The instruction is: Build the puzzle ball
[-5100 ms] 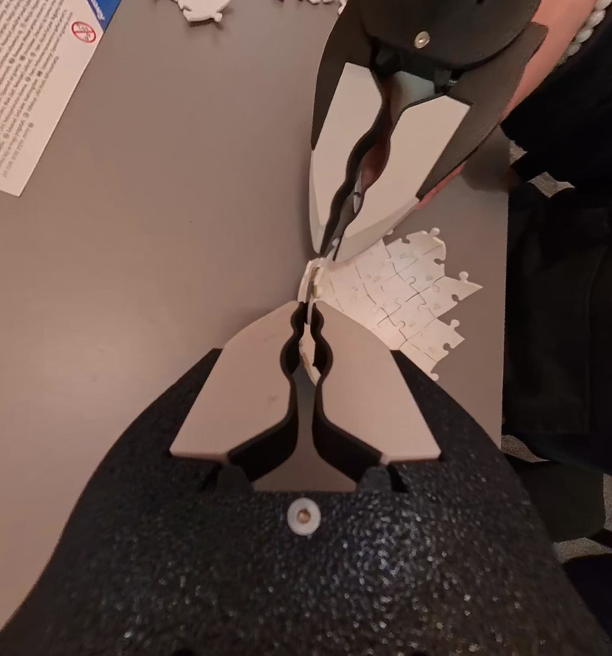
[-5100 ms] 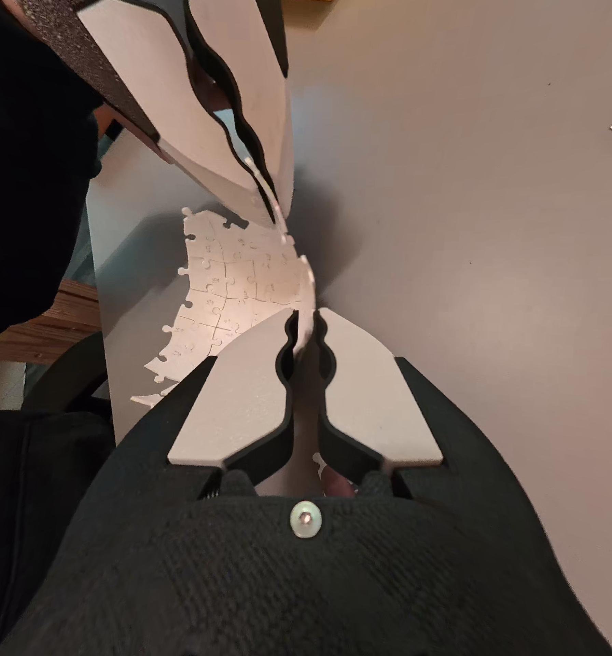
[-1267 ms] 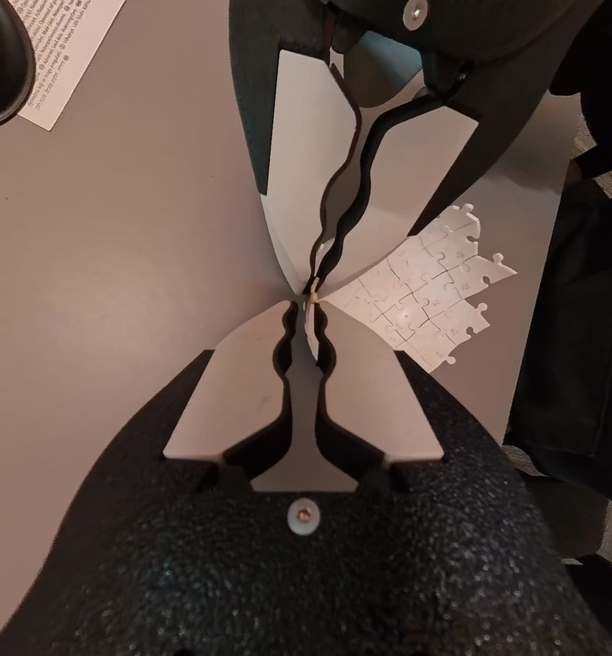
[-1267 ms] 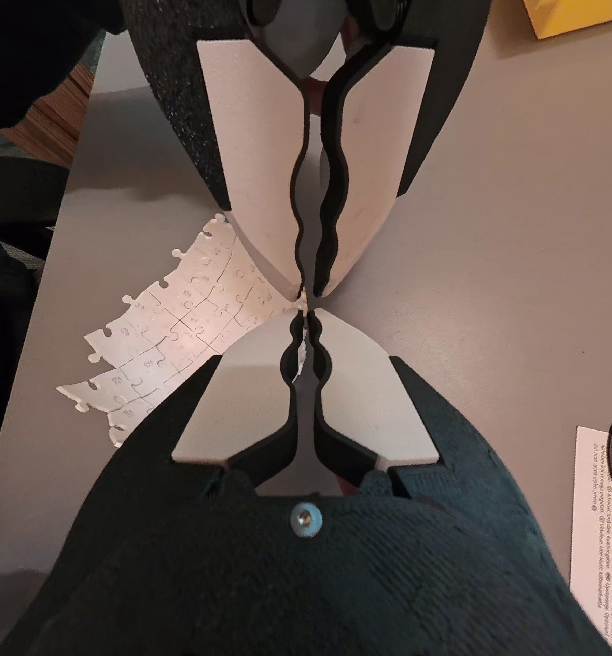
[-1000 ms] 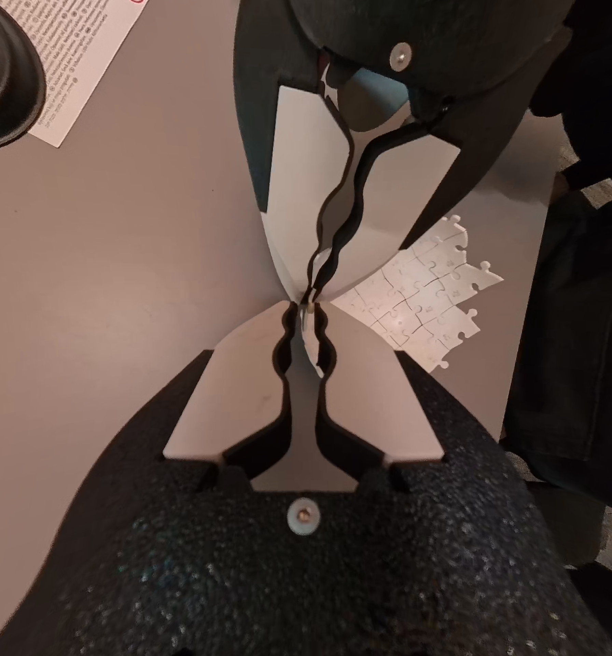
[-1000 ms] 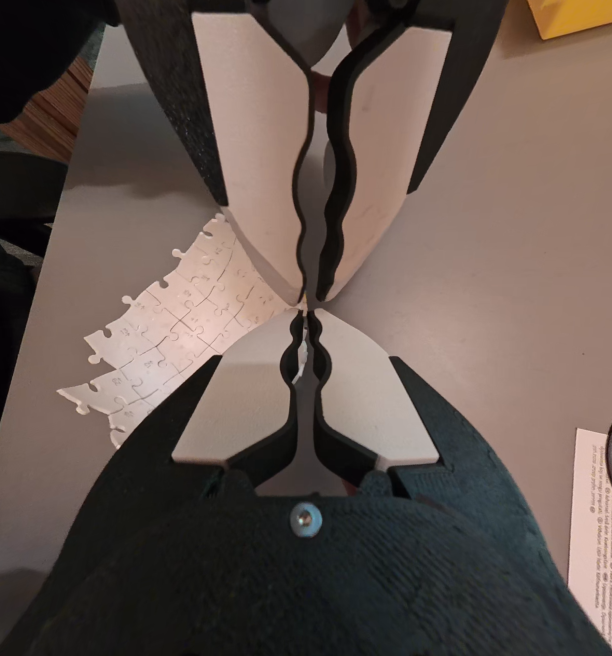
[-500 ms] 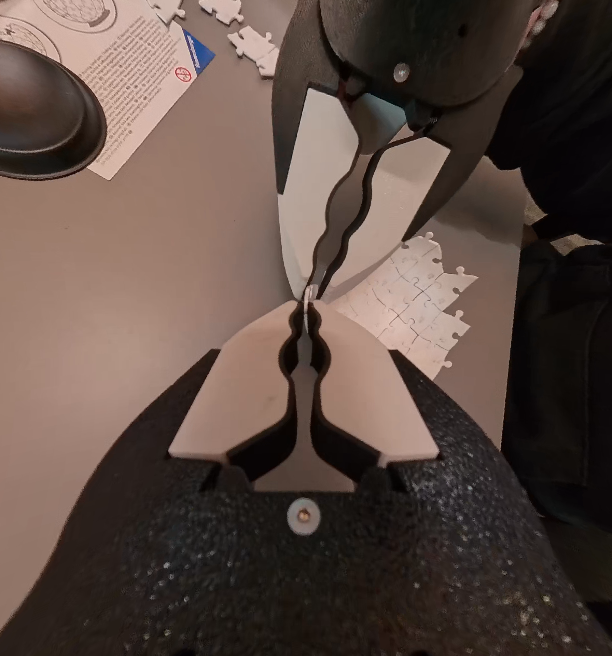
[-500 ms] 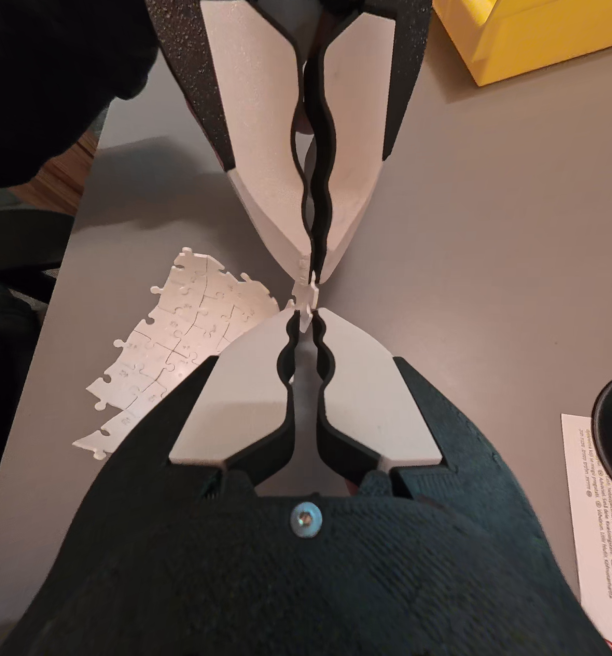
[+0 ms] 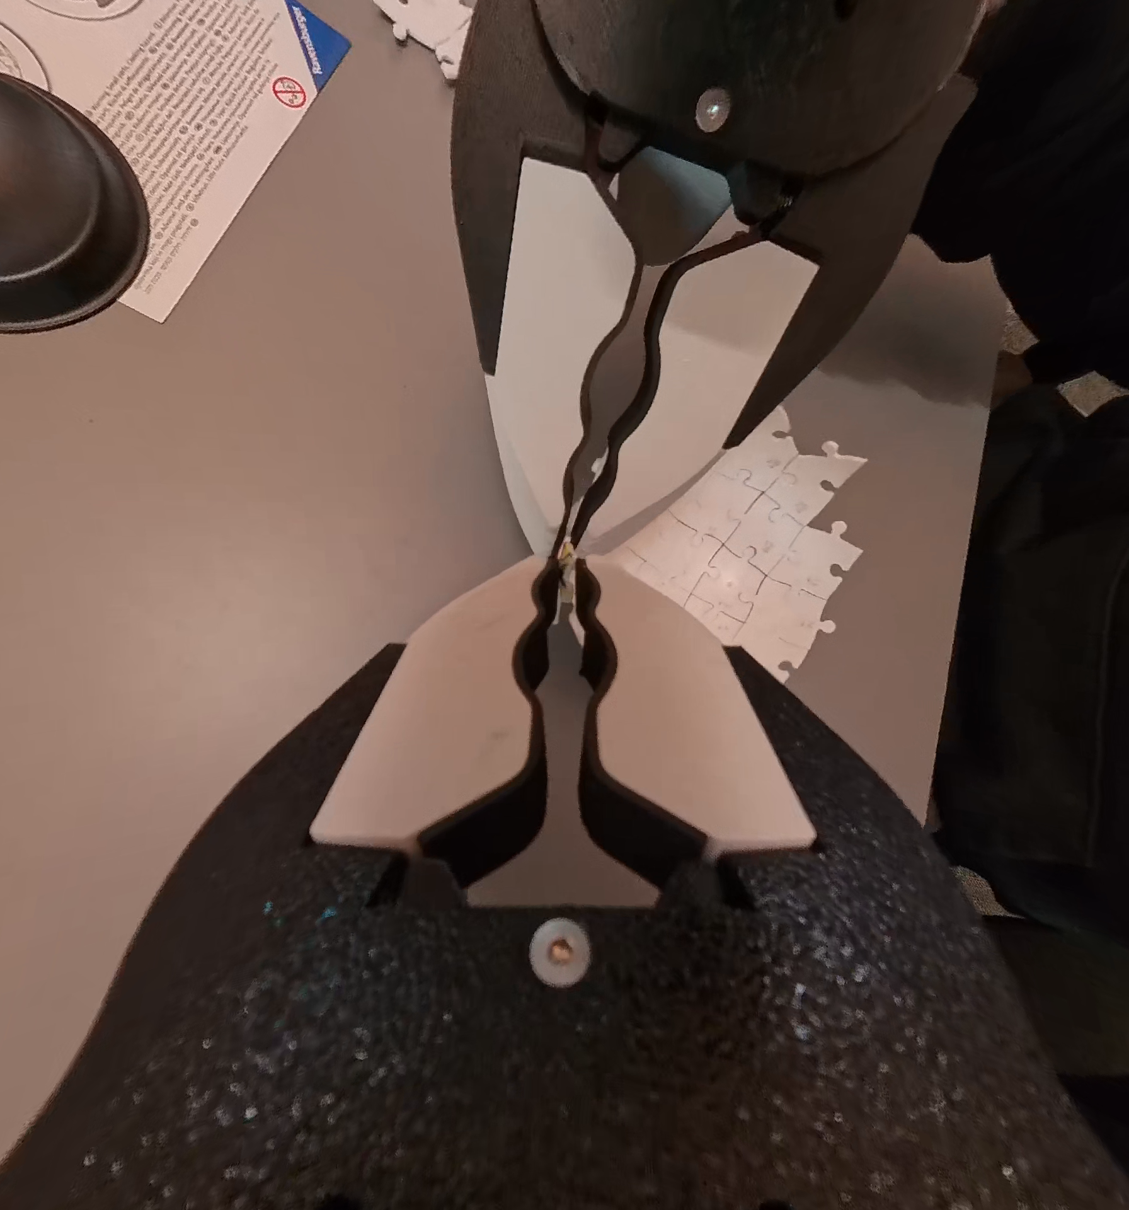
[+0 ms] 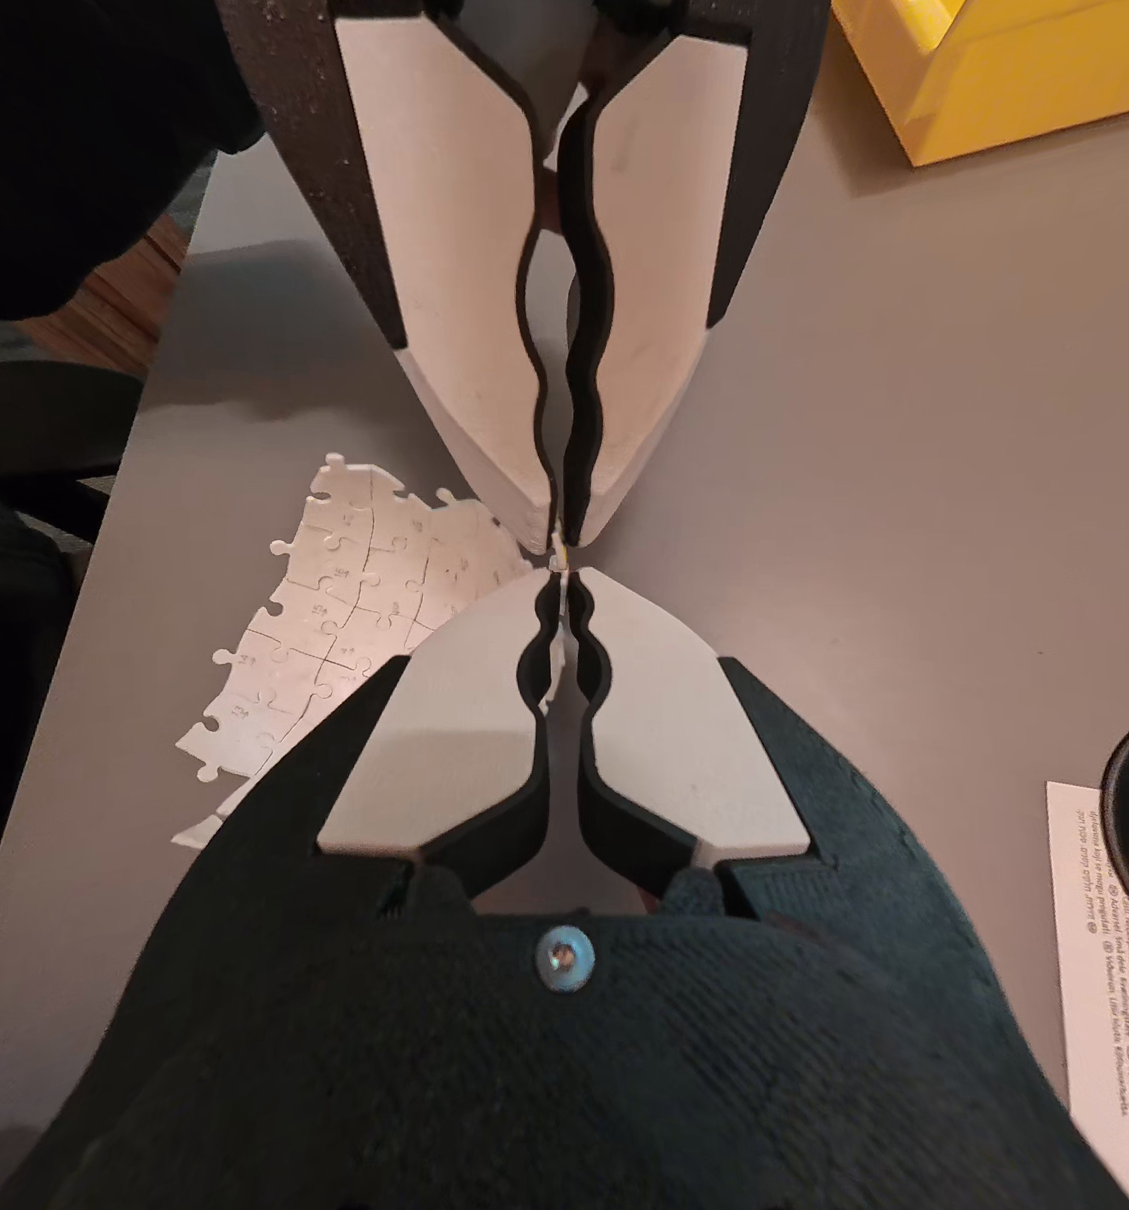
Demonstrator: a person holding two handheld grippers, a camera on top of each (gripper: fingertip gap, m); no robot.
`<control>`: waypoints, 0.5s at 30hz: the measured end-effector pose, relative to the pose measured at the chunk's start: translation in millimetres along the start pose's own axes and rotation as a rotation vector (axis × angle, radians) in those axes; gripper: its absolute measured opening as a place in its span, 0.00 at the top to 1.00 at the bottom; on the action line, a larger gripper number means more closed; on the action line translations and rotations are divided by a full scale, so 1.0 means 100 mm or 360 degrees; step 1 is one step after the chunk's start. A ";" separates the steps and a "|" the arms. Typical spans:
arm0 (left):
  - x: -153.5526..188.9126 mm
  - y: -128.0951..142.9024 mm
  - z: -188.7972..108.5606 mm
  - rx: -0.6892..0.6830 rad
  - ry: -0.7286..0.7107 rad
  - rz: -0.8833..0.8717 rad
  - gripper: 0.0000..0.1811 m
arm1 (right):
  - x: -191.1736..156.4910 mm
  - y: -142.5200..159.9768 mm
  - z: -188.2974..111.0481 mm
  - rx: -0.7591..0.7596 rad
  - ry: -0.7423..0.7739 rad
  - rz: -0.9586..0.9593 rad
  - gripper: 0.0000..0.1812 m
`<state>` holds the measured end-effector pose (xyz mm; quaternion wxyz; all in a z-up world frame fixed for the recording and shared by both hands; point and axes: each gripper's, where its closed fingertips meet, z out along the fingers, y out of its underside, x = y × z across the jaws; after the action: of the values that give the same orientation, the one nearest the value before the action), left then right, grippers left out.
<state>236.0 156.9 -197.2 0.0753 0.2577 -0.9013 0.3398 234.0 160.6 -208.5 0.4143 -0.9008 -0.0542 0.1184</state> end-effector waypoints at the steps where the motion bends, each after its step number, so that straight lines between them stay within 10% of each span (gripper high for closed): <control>1: 0.00 0.00 0.01 -0.0007 -0.0009 -0.0003 0.98 | 0.00 0.01 0.00 -0.0001 0.0001 0.0008 0.99; 15: -0.04 -0.01 0.02 0.0033 -0.0036 -0.0057 0.99 | 0.01 0.20 -0.11 -0.0131 0.0084 0.0147 0.84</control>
<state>239.5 157.0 -199.1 0.0686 0.2785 -0.8937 0.3450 237.6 139.8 -216.4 0.3722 -0.9214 -0.0066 0.1113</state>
